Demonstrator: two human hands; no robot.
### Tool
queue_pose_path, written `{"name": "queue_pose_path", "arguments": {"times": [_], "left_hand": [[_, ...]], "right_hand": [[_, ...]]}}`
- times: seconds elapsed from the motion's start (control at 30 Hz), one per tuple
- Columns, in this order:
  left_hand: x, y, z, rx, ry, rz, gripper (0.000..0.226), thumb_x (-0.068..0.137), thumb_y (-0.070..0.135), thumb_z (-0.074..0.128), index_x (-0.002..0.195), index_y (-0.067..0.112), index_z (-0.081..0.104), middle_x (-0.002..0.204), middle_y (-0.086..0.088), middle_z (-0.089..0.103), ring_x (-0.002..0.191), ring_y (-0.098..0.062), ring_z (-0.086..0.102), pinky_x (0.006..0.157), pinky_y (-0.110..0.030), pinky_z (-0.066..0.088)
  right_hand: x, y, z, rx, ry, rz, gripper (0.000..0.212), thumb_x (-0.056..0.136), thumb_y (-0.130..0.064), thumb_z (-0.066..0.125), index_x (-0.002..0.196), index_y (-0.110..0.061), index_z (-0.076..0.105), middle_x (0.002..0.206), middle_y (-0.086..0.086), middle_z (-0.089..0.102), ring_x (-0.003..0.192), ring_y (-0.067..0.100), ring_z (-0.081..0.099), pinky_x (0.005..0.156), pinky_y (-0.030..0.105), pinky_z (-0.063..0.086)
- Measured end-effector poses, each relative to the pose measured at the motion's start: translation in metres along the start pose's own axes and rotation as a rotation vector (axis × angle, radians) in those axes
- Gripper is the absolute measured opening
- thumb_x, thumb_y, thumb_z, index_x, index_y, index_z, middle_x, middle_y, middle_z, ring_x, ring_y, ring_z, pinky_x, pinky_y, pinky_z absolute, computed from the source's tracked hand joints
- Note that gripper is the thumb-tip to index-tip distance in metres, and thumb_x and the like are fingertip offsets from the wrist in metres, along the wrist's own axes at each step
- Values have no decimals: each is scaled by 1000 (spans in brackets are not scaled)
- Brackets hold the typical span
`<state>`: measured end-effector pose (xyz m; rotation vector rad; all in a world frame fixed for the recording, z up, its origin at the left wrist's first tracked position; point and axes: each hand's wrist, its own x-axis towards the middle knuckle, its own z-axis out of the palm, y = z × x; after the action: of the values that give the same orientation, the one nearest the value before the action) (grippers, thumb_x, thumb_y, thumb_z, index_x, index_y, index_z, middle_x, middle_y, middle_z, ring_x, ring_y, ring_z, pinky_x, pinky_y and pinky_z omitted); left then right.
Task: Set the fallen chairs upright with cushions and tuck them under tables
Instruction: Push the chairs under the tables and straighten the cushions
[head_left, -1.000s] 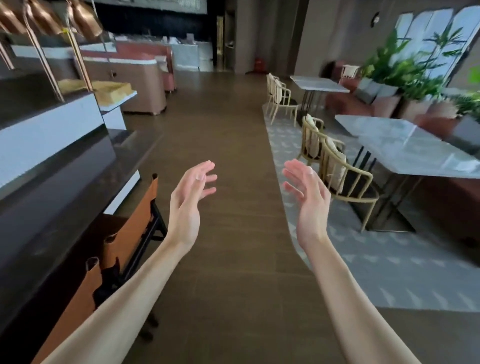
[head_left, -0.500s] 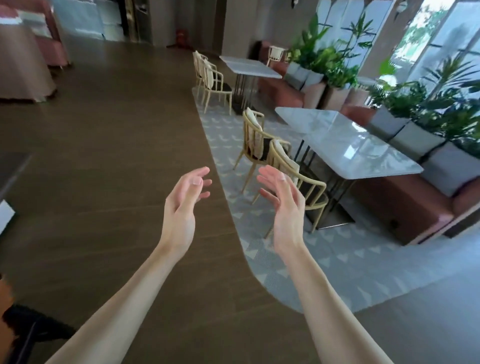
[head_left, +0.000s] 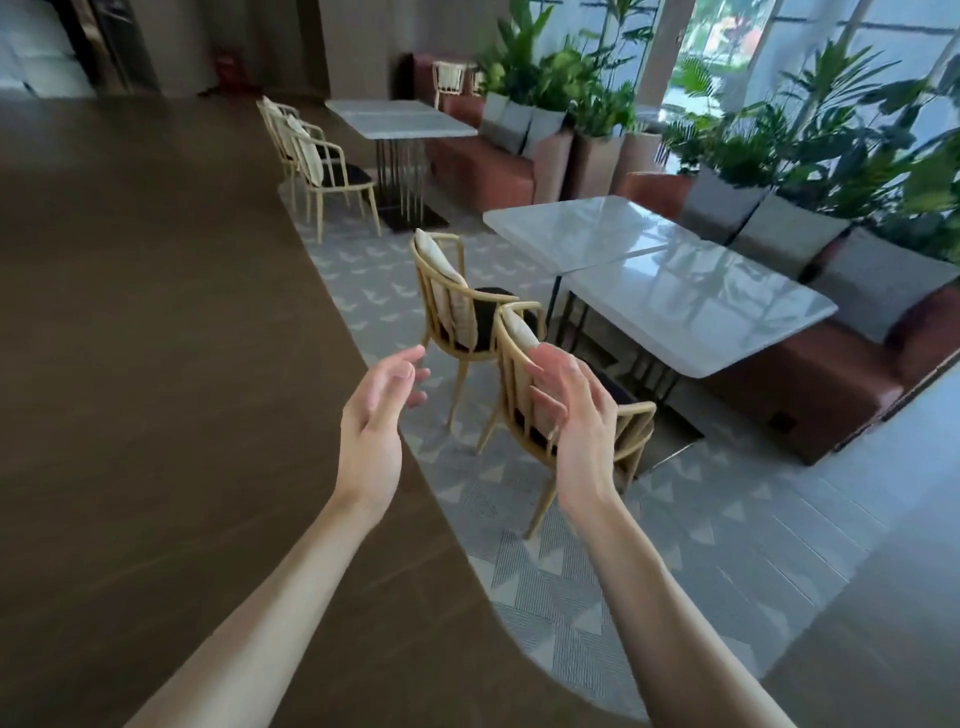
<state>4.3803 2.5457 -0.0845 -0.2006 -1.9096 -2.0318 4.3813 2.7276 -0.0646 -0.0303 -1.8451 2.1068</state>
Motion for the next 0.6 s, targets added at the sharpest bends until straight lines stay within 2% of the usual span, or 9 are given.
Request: {"name": "queue_pose_path", "arguments": {"times": [0.13, 0.27, 0.43, 0.5, 0.53, 0.6], "left_hand": [[96, -35, -3, 25, -28, -35, 41, 101, 41, 46, 127, 18, 67, 127, 8, 69, 121, -13, 63, 108, -51, 47], [189, -72, -9, 35, -77, -60, 45, 99, 47, 46, 128, 19, 66, 127, 9, 69, 121, -12, 63, 108, -45, 47], [314, -133, -8, 17, -202, -95, 44, 99, 44, 46, 127, 18, 67, 124, 10, 70, 120, -10, 63, 100, -30, 50], [362, -157, 1, 21, -273, -136, 45, 98, 45, 47, 128, 17, 66, 124, 8, 70, 118, -9, 63, 99, -29, 52], [383, -168, 8, 20, -314, -157, 46, 97, 45, 47, 128, 17, 65, 125, 7, 69, 118, -9, 64, 100, -32, 52], [420, -191, 22, 42, -435, -197, 45, 98, 49, 46, 128, 21, 65, 124, 8, 69, 117, -9, 64, 103, -40, 50]], "right_hand": [[88, 22, 38, -29, 11, -3, 35, 108, -28, 46, 121, -7, 71, 121, 6, 74, 116, 17, 68, 108, 47, 49], [168, 50, 72, -62, 45, 14, 33, 107, -28, 47, 120, -10, 72, 121, 2, 74, 118, 16, 67, 109, 50, 47], [258, 98, 111, -85, 173, 84, 31, 107, -32, 48, 120, -17, 72, 118, -2, 75, 116, 16, 69, 109, 48, 49], [287, 114, 127, -108, 239, 127, 28, 106, -33, 49, 115, -22, 74, 115, -4, 76, 113, 16, 70, 105, 49, 52], [300, 120, 134, -124, 264, 140, 26, 106, -33, 50, 112, -25, 74, 112, -5, 76, 111, 16, 70, 101, 46, 54], [324, 133, 143, -139, 346, 173, 23, 105, -35, 51, 110, -29, 73, 107, -9, 77, 105, 12, 72, 91, 32, 56]]}}
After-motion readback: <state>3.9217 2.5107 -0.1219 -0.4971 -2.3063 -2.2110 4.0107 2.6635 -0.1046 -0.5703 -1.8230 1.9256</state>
